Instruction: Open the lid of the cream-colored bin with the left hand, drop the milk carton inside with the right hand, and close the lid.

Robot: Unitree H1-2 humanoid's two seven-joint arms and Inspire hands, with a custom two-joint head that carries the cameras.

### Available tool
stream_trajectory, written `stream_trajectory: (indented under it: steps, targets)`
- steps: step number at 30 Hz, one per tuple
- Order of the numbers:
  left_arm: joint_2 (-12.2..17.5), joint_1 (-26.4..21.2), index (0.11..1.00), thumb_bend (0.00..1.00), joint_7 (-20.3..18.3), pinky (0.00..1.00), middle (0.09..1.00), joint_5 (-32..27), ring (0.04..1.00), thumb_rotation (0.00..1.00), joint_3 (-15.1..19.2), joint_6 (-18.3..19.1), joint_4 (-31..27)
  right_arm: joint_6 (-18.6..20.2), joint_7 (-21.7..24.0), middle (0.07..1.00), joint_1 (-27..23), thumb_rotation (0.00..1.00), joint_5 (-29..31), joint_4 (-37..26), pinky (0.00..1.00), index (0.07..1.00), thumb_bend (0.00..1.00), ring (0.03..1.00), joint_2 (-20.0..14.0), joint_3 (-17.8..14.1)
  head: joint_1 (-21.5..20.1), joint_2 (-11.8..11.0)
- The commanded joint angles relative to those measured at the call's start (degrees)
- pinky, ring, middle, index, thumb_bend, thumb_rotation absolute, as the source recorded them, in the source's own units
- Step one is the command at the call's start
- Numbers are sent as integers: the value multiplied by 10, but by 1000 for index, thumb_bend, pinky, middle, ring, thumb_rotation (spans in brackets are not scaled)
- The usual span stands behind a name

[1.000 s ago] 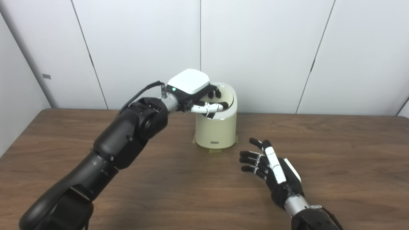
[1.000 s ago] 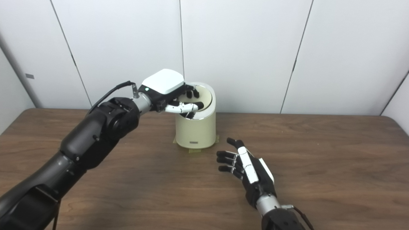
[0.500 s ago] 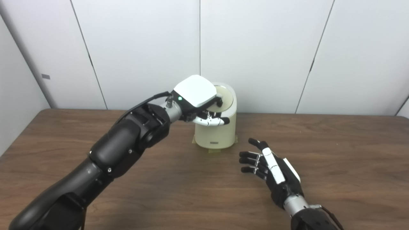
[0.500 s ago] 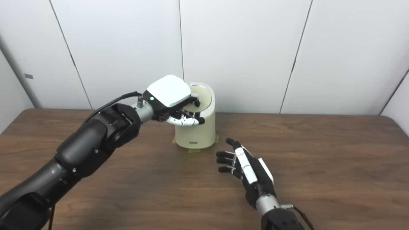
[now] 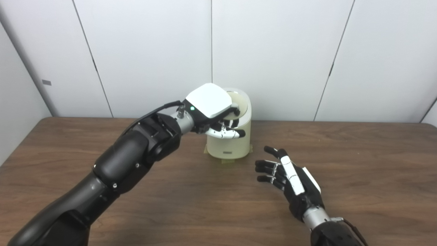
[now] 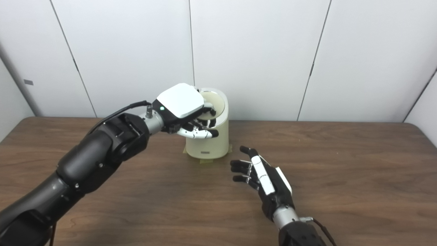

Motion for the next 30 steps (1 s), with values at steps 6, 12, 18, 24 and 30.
stream_trajectory:
  steps: [6, 12, 18, 24, 30]
  targets:
    - [-11, 17, 846, 520, -19, 888, 750, -37, 801, 1000, -11, -43, 62, -9, 3, 659, -24, 856, 3, -22, 637, 843, 508, 716, 5, 1, -5, 0]
    - [-16, 20, 863, 524, -31, 881, 770, -50, 825, 1000, -12, -35, 90, -12, 3, 668, -25, 853, 3, -21, 628, 845, 507, 707, 5, 0, -7, -1]
    - [-13, 31, 861, 526, -32, 884, 761, -87, 810, 1000, 2, -34, 94, -15, 3, 661, -26, 842, 8, -16, 634, 844, 515, 699, 7, -4, -10, 0]
    - [-7, 53, 870, 501, -10, 827, 782, -152, 813, 1000, 68, -4, 28, -16, 1, 648, -26, 846, 10, -17, 604, 842, 512, 676, 5, -11, -10, 3]
    - [-30, 81, 817, 437, 92, 672, 710, -167, 735, 891, 150, -4, -28, -9, 3, 643, -23, 835, 24, -25, 609, 816, 508, 663, 6, -26, -10, 5]
